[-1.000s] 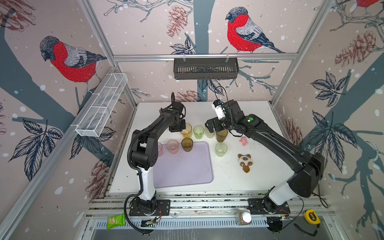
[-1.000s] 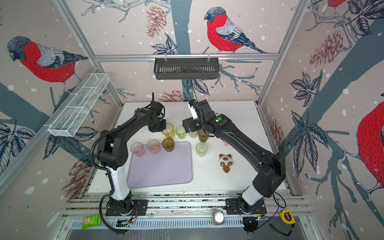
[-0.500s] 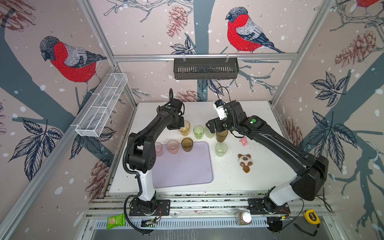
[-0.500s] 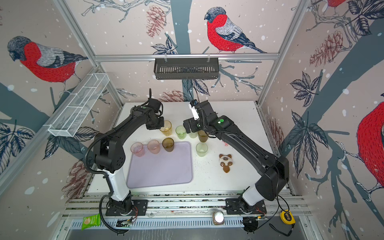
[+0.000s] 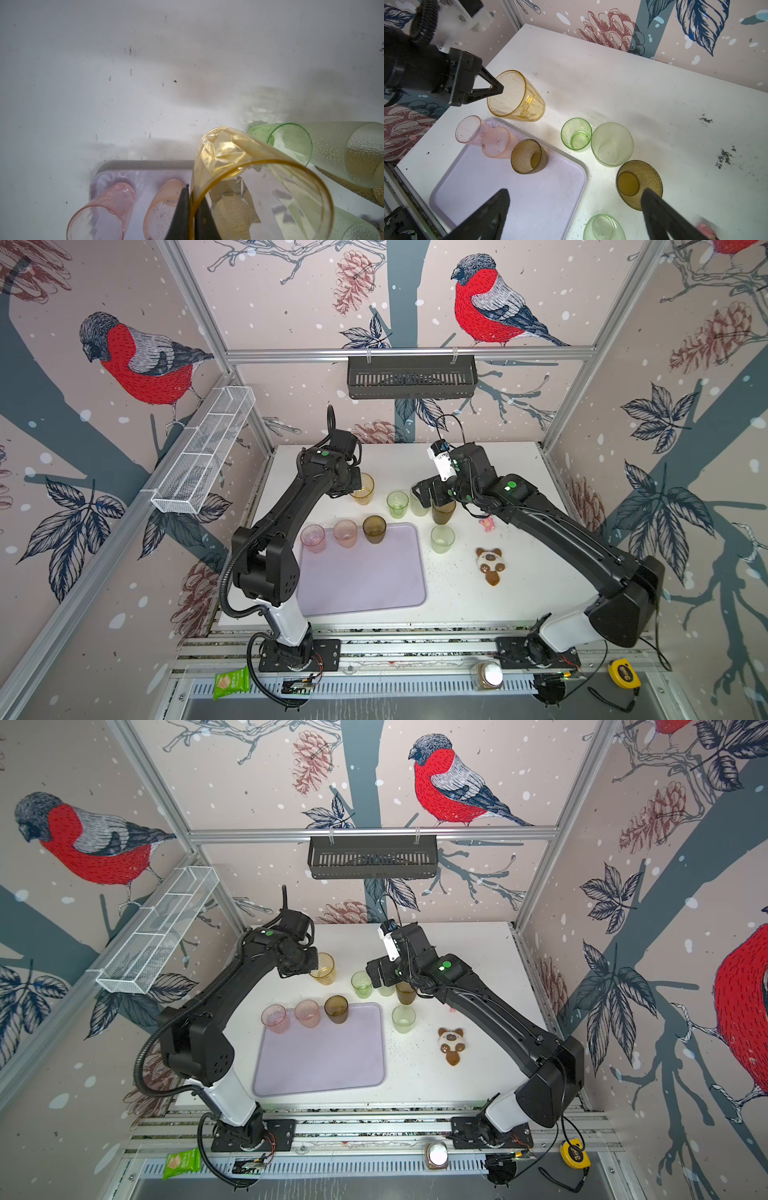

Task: Place the glasses into the tray
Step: 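Lift the yellow glass with the left gripper and carry it toward the tray's near corner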

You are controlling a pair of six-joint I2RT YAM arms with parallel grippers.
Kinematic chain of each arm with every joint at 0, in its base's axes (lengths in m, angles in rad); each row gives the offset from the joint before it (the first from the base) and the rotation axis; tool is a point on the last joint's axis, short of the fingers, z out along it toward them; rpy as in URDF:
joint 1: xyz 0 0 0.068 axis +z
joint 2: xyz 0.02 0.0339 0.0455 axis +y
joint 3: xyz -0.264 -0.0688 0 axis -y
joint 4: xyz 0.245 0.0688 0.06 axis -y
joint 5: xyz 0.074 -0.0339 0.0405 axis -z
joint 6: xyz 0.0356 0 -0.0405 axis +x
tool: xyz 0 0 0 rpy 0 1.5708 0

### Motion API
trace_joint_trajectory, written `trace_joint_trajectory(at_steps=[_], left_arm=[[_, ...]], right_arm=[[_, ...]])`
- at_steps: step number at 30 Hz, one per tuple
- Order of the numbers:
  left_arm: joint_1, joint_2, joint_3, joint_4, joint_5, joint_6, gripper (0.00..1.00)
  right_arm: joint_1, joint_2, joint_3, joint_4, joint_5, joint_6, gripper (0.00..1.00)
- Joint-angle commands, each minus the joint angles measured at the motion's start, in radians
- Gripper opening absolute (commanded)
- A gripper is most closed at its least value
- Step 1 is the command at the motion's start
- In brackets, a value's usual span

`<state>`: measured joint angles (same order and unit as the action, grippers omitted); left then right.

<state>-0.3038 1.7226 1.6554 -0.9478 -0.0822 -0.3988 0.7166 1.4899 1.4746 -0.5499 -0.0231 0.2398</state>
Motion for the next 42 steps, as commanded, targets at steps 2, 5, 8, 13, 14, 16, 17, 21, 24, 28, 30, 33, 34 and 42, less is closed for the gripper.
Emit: trace_joint_trajectory(at_steps=[2,5,8,13,14,16,17,21,24,28,30,33,34,42], left_arm=[[0.003,-0.065,-0.016,-0.067,-0.033,-0.028,0.00],[0.004,-0.107,-0.025,-0.096,-0.035,-0.036,0.00],[0.003,-0.147,-0.037,-0.127,-0.034,-0.039,0.00],[0.004,-0.222,-0.064,-0.186,-0.036,-0.047,0.00],[0.004,-0.237,-0.067,-0.201,-0.042,-0.051,0.00],[0.005,-0.266,-0.077,-0.221,-0.051,-0.051,0.00],[0.005,-0.280,-0.080,-0.231,-0.055,-0.051,0.00],[0.004,-0.339,-0.114,-0.247,-0.071,-0.051,0.00],[0.005,-0.386,-0.145,-0.240,-0.074,-0.060,0.00],[0.004,-0.425,-0.179,-0.250,-0.064,-0.070,0.00],[0.004,-0.437,-0.191,-0.253,-0.065,-0.074,0.00],[0.004,-0.451,-0.206,-0.254,-0.060,-0.083,0.00],[0.004,-0.455,-0.214,-0.253,-0.058,-0.084,0.00],[0.005,-0.501,-0.277,-0.274,-0.045,-0.091,0.00]], right_arm=[[0.003,-0.007,-0.006,0.033,-0.004,0.005,1.00],[0.003,-0.005,-0.005,0.041,-0.010,-0.001,1.00],[0.003,0.000,-0.005,0.050,-0.018,-0.006,1.00],[0.002,0.003,-0.004,0.060,-0.024,-0.010,1.00],[0.003,0.003,-0.004,0.061,-0.026,-0.012,1.00],[0.002,0.004,-0.004,0.064,-0.028,-0.012,1.00],[0.003,0.006,-0.004,0.064,-0.029,-0.012,1.00],[0.003,0.010,0.001,0.067,-0.036,-0.014,0.99],[0.007,0.008,0.003,0.067,-0.037,-0.013,1.00],[0.012,0.009,0.001,0.067,-0.037,-0.014,0.99],[0.014,0.009,0.001,0.065,-0.037,-0.014,1.00],[0.018,0.010,0.001,0.065,-0.037,-0.011,0.99],[0.019,0.009,0.001,0.064,-0.037,-0.010,1.00],[0.023,0.015,0.005,0.067,-0.037,-0.014,1.00]])
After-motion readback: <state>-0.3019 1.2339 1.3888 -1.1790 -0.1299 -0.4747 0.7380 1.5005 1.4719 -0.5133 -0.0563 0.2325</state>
